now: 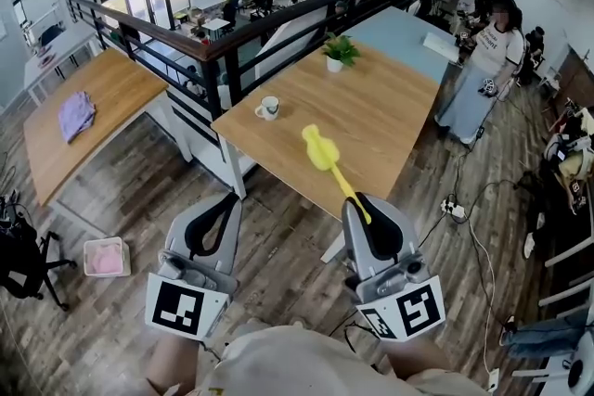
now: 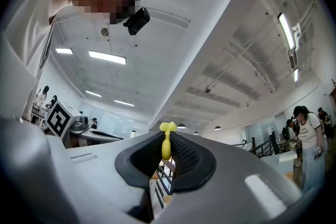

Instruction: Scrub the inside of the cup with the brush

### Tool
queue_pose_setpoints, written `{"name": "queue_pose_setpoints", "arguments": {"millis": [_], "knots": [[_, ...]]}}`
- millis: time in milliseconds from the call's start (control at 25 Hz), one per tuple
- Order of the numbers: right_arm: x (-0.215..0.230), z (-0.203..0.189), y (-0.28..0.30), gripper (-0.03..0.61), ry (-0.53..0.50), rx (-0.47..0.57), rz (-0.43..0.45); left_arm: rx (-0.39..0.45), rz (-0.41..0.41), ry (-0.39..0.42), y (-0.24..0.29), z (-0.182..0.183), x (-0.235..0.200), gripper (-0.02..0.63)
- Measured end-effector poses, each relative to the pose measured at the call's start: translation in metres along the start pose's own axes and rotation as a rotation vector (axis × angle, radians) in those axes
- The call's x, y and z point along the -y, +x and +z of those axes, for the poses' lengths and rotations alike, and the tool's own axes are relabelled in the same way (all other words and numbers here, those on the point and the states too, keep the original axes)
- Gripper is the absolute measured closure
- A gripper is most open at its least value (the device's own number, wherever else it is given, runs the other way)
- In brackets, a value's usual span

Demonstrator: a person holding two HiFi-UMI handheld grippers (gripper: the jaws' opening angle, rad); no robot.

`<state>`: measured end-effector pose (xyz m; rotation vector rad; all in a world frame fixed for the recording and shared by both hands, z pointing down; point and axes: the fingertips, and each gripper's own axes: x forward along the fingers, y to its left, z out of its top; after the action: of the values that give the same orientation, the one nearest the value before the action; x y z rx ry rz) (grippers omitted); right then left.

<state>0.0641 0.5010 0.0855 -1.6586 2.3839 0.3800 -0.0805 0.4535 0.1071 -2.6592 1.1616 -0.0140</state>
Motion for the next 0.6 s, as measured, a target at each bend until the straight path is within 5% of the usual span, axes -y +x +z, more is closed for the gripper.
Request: {"name": "queue_pose_setpoints", "arguments": {"millis": [600], "knots": [[0.057, -0.013, -0.032, 0.545, 0.078, 0.027, -0.021, -0.058, 0.028, 0.059, 0.025, -0.012, 0.038, 0.611]]}}
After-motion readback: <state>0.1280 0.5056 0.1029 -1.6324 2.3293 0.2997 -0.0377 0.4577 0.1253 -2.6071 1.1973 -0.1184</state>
